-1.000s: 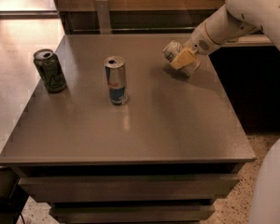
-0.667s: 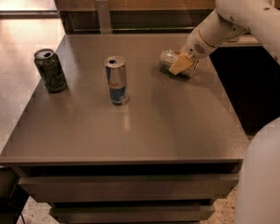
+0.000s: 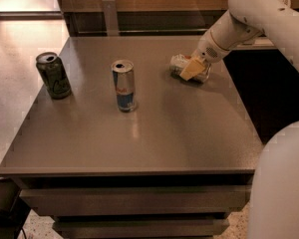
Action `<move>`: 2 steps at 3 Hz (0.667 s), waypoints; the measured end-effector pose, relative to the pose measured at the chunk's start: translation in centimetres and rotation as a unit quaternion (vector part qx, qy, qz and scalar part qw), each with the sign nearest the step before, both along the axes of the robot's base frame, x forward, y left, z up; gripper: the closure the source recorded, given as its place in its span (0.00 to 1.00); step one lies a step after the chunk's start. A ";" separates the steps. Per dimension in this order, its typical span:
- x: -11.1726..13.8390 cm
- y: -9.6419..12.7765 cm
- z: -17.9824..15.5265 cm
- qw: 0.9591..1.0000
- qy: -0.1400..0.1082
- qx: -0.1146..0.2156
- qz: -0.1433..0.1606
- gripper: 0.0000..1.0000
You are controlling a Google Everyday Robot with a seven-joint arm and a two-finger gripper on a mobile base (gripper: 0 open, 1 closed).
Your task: Knock 7up can over
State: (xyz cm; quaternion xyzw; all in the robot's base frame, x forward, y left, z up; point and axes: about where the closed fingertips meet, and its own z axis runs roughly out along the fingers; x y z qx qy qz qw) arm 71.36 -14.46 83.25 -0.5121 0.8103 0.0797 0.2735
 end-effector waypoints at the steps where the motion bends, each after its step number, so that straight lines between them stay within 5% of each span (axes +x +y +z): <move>1: 0.0 0.2 -0.2 1.000 0.002 0.000 0.001 0.59; 2: 0.0 0.2 -0.1 1.000 0.002 0.000 0.001 0.28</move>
Offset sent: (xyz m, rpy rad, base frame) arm 0.0002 0.0015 -0.0022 0.0001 0.0036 0.0024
